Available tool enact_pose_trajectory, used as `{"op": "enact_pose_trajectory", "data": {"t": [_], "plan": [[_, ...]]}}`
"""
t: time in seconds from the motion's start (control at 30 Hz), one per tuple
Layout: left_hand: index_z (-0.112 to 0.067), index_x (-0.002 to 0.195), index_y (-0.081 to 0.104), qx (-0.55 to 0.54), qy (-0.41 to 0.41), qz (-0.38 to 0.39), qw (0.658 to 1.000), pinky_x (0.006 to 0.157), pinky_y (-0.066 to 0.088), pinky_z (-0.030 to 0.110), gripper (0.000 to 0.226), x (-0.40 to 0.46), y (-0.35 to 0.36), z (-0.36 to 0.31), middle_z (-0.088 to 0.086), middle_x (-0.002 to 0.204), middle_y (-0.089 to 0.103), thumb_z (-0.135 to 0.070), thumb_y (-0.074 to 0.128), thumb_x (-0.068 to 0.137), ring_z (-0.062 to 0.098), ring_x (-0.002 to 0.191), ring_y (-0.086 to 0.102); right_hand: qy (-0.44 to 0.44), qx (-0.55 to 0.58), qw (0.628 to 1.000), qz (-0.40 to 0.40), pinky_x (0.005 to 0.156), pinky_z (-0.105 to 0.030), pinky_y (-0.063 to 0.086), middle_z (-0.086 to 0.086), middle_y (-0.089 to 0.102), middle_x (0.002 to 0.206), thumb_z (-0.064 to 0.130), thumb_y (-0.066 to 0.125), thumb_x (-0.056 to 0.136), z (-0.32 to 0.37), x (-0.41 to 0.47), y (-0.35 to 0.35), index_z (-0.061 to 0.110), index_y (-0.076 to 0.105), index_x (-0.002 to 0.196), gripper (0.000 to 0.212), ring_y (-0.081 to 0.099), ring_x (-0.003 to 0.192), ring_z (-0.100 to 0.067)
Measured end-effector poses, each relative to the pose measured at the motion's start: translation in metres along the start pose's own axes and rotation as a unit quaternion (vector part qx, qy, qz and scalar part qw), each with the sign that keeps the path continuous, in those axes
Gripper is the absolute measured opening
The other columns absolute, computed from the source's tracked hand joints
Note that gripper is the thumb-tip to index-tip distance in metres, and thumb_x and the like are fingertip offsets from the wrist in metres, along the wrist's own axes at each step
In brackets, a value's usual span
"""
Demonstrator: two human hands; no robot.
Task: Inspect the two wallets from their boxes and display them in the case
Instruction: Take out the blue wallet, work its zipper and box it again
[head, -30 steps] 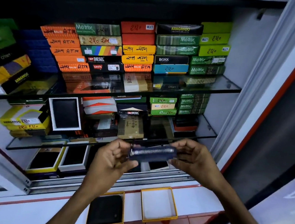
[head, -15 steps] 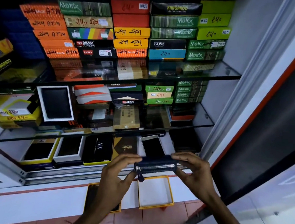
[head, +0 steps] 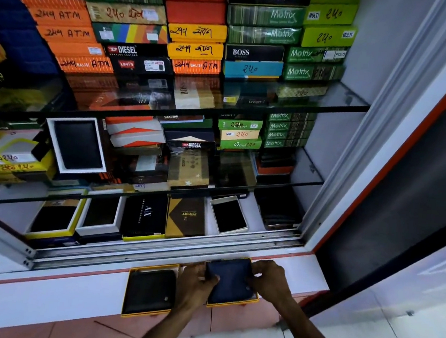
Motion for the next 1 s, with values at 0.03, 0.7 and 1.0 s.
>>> {"op": "enact_pose_trajectory", "data": {"t": [0.03, 0.7, 1.0], "plan": [[-0.01, 0.097, 0.076, 0.017, -0.003, 0.013, 1.0, 0.083, 0.058, 0.037, 0.021, 0.001, 0.004, 0.003, 0.001, 0.096, 0.077, -0.018, 0.077, 0.078, 0.021, 0.093, 0.072, 0.014, 0.001, 1.0, -0.01, 0.086, -0.023, 0.05, -0.007, 0.077, 0.107, 0.016, 0.074, 0.08, -0.005, 0.0, 0.0, 0.007, 0.077, 0.099, 0.021, 0.071, 0.102, -0.02], [-0.021, 0.106, 0.07, -0.151, 0.092, -0.068, 0.982, 0.068, 0.058, 0.014, 0.035, -0.039, -0.104, -0.118, -0.006, 0.095, 0.075, 0.004, 0.07, 0.082, -0.003, 0.073, 0.07, -0.078, 0.294, 0.951, -0.045, 0.077, -0.05, 0.061, -0.01, 0.078, 0.084, 0.01, 0.063, 0.091, 0.093, -0.025, -0.111, 0.015, 0.078, 0.098, 0.017, 0.072, 0.078, -0.03], [-0.02, 0.117, 0.067, -0.174, 0.199, -0.105, 0.959, 0.081, 0.052, 0.02, 0.04, -0.005, -0.154, -0.212, -0.009, 0.097, 0.073, 0.005, 0.063, 0.086, 0.005, 0.083, 0.067, -0.136, 0.338, 0.927, -0.091, 0.094, -0.054, 0.056, -0.012, 0.077, 0.098, 0.004, 0.061, 0.09, 0.18, 0.026, -0.167, 0.02, 0.076, 0.098, 0.023, 0.072, 0.093, -0.027]]}}
Point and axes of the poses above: each hand's wrist, its own x-axis towards the middle knuckle, its own y-axis out of the palm, z = x × y, the point moved 10 cm from there along x, towards the middle knuckle
